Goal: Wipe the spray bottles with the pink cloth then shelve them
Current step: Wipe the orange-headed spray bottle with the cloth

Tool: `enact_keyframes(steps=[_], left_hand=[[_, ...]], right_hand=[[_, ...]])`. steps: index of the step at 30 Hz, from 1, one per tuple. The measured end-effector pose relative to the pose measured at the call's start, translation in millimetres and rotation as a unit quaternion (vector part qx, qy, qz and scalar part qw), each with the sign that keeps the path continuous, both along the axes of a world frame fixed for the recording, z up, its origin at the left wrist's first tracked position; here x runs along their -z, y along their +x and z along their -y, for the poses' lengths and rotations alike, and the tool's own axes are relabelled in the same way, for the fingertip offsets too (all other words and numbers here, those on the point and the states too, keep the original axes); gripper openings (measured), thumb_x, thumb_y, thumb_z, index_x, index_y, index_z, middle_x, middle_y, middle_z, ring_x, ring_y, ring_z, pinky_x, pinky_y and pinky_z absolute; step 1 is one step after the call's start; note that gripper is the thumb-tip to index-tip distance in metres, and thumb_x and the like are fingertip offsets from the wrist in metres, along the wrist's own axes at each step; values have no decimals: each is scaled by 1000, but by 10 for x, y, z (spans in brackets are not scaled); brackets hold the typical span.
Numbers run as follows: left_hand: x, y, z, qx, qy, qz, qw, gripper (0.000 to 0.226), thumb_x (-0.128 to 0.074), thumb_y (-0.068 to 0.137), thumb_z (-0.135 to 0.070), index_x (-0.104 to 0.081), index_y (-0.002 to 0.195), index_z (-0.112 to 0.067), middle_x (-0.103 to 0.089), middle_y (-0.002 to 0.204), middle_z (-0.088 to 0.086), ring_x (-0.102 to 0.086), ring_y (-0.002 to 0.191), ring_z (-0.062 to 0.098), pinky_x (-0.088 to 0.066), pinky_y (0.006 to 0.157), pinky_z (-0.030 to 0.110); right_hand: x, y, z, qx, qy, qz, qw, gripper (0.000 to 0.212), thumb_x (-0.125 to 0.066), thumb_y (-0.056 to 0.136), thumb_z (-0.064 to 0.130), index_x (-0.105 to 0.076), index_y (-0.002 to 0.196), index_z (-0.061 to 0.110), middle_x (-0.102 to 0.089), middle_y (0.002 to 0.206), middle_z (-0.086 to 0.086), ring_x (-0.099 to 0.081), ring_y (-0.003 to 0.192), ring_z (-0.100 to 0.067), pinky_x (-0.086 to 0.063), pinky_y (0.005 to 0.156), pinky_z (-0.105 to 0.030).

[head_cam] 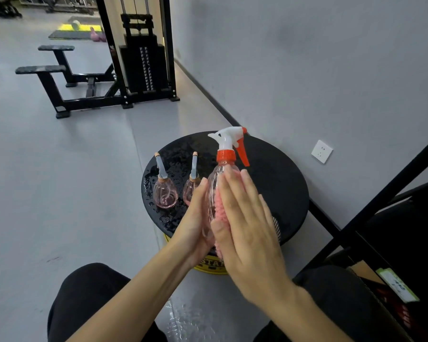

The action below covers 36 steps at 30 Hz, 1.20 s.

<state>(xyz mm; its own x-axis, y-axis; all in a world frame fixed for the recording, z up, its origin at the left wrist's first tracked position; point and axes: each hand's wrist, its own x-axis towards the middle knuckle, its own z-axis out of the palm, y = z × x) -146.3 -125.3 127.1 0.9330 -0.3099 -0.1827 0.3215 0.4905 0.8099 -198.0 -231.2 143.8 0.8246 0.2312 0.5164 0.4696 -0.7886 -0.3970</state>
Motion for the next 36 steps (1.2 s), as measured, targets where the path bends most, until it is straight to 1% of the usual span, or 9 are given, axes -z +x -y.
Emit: enact_keyframes(steps=[5, 11, 16, 19, 23, 26, 29, 32, 36], left_hand=[[-26, -35, 40, 31, 17, 2, 999, 52, -33, 96, -58, -67, 122, -28, -77, 106, 3, -75, 91, 17, -59, 64, 30], [-42, 32, -41, -10, -5, -22, 1000, 55, -33, 99, -55, -69, 120, -19, -71, 121, 8, -68, 112, 19, -56, 91, 31], [-38, 3, -40, 16, 21, -16, 1000, 55, -35, 96, -56, -69, 120, -20, -74, 115, 8, -72, 99, 17, -58, 83, 33], [-10, -28, 7, 28, 24, -30, 999, 51, -34, 97, -57, -74, 109, -26, -77, 99, 5, -74, 75, 18, -57, 55, 30], [-1, -25, 27, -3, -3, -46, 999, 52, -32, 100, -56, -76, 110, -28, -75, 111, 5, -74, 91, 18, -60, 64, 32], [-51, 3, 5, -14, -46, -30, 998, 58, -32, 101, -51, -81, 91, -23, -77, 101, 3, -74, 90, 14, -59, 76, 28], [-68, -2, -4, -9, -40, -18, 999, 61, -33, 100, -48, -81, 78, -17, -77, 88, 6, -75, 81, 14, -58, 71, 25], [-63, -43, -2, -4, 9, -20, 1000, 54, -34, 98, -53, -77, 101, -20, -77, 101, 5, -74, 92, 14, -57, 73, 27], [-31, -111, 64, -6, 20, -44, 999, 50, -35, 99, -55, -74, 111, -26, -74, 115, 7, -72, 102, 23, -58, 72, 35]], right_hand=[[-264, 303, 126, 7, 56, -33, 998, 55, -18, 103, 44, -16, 156, 28, -6, 163, 17, 2, 150, 1, -21, 120, -47], [-50, -22, 5, -2, -50, -2, 999, 58, -22, 103, 38, -12, 157, 19, -3, 165, 7, 2, 152, -14, -15, 121, -48], [-85, 48, 27, -8, -48, 17, 999, 54, -23, 104, 35, -20, 155, 19, -11, 164, 7, -2, 152, -12, -14, 122, -45], [-282, 245, 92, 6, 9, -17, 1000, 55, -21, 104, 40, -20, 156, 23, -9, 164, 11, 3, 151, -5, -13, 123, -41], [-301, 243, 75, -1, -6, -11, 1000, 57, -20, 103, 40, -22, 155, 18, -11, 164, 8, 1, 151, -7, -13, 123, -37], [-140, 14, -1, -6, -60, 20, 998, 56, -26, 102, 35, -24, 154, 14, -15, 164, 3, -4, 152, -14, -13, 122, -41], [1, -109, -27, -15, -106, 32, 994, 56, -29, 101, 31, -24, 154, 14, -17, 164, 1, -8, 152, -21, -18, 119, -49], [-30, 35, 3, -17, -110, 36, 993, 49, -15, 104, 27, -14, 153, 18, -14, 164, 2, -7, 152, -19, -19, 120, -49], [-281, 261, 119, -2, 5, -26, 1000, 52, -28, 106, 28, -14, 156, 23, -5, 165, 11, 4, 151, -4, -9, 124, -33]])
